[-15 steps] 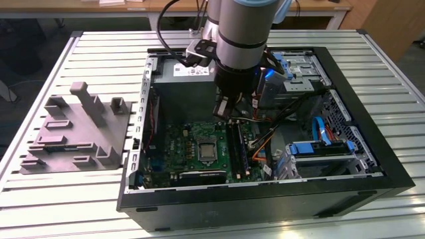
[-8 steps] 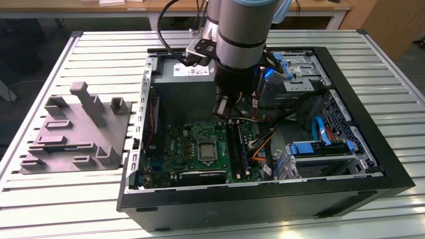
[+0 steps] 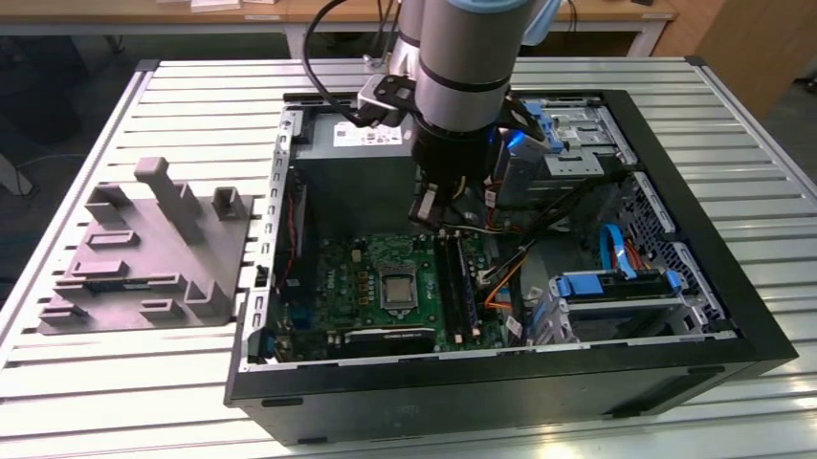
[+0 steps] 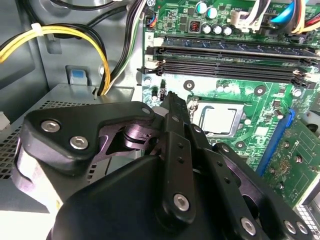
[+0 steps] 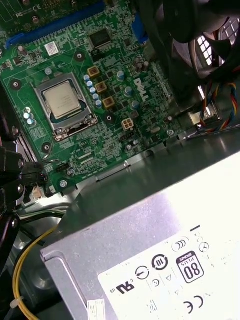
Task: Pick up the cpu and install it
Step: 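Install the first cpu locking lever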
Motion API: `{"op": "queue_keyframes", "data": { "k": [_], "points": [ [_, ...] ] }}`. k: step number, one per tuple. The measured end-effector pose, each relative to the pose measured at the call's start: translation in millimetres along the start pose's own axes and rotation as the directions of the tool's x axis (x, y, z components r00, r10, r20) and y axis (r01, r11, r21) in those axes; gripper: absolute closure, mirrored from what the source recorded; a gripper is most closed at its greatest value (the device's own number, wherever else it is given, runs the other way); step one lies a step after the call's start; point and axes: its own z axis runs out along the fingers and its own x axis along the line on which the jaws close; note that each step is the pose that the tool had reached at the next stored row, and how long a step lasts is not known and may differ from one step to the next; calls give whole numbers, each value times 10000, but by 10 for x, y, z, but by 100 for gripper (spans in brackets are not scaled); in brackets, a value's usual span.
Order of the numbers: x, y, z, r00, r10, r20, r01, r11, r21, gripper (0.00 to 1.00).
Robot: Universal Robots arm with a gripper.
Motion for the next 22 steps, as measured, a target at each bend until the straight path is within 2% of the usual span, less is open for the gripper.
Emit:
{"op": "queue_keyframes", "data": {
  "k": [15, 18, 22],
  "points": [
    [-22, 56, 51, 10000, -17, -6, 17, 10000, 0, 89],
    [-20, 59, 53, 9999, -103, -18, 103, 9999, 4, 89],
    [-11, 62, 53, 9995, -300, -81, 301, 9995, 24, 89]
  ]
}}
